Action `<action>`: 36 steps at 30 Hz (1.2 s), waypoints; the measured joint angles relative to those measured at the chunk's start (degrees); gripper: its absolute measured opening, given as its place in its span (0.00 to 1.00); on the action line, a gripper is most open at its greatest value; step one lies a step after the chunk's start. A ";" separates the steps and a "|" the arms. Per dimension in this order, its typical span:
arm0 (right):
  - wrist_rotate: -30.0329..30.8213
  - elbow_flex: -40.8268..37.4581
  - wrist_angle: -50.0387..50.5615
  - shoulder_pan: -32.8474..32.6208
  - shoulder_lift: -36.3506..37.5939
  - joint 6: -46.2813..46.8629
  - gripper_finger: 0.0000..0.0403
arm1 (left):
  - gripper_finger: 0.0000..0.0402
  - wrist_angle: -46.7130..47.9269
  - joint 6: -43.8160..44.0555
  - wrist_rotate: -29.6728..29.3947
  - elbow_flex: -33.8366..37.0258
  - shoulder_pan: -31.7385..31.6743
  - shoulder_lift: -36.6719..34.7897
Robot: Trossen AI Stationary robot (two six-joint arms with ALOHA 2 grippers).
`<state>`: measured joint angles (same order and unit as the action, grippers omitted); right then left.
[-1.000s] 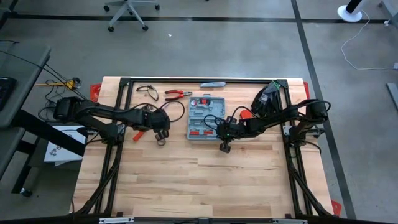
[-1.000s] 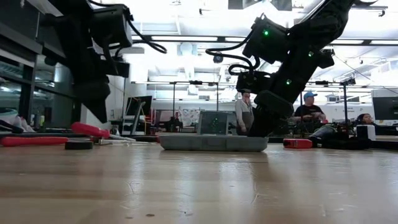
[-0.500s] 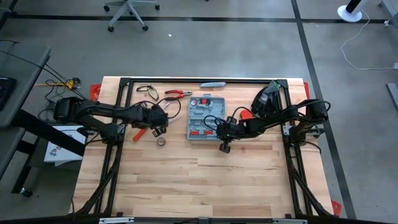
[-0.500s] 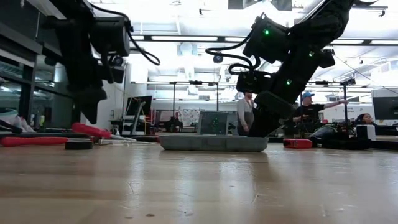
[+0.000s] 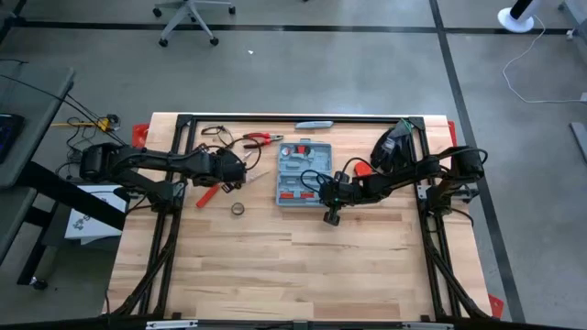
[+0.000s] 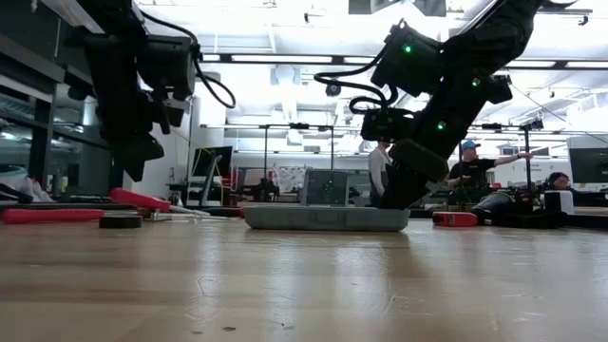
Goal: Prefit tool cases
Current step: Remove the left orange multi-bit set from the gray tool case
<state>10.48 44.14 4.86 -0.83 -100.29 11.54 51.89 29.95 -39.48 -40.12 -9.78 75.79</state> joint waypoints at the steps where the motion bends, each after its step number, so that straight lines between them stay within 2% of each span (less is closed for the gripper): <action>1: 0.05 0.00 -0.02 -0.01 0.00 -0.01 0.00 | 0.29 -0.49 -0.02 0.16 0.00 0.00 0.00; 6: 0.45 -0.02 -1.02 0.06 -0.02 -0.64 0.00 | 0.29 -7.34 -2.55 3.46 0.00 0.02 0.00; 15: 0.86 -0.07 -4.42 0.10 -0.03 -1.58 0.00 | 0.29 -33.60 -13.77 12.45 0.00 0.04 0.07; 20: 0.69 -0.21 -8.40 0.12 0.09 -3.06 0.00 | 0.29 -42.67 -16.91 13.80 -0.02 0.04 0.31; 23: 0.42 -0.26 -9.36 0.10 0.09 -3.43 0.00 | 0.29 -45.00 -17.12 13.89 -0.07 0.04 1.42; 27: 0.42 -0.24 -9.54 0.10 0.09 -3.20 0.00 | 0.29 -46.39 -16.66 15.53 -0.07 0.04 5.11; 32: 0.42 -0.22 -9.76 0.10 0.11 -3.11 0.00 | 0.29 -51.40 -16.76 23.73 -0.07 0.37 13.70; 36: -0.11 -0.17 -9.16 0.08 0.24 -3.00 0.00 | 0.29 -55.92 -20.63 29.17 -0.81 0.52 20.20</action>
<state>10.37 43.97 -4.30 -0.75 -100.05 8.53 -4.03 9.32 -10.31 -40.93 -9.26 95.99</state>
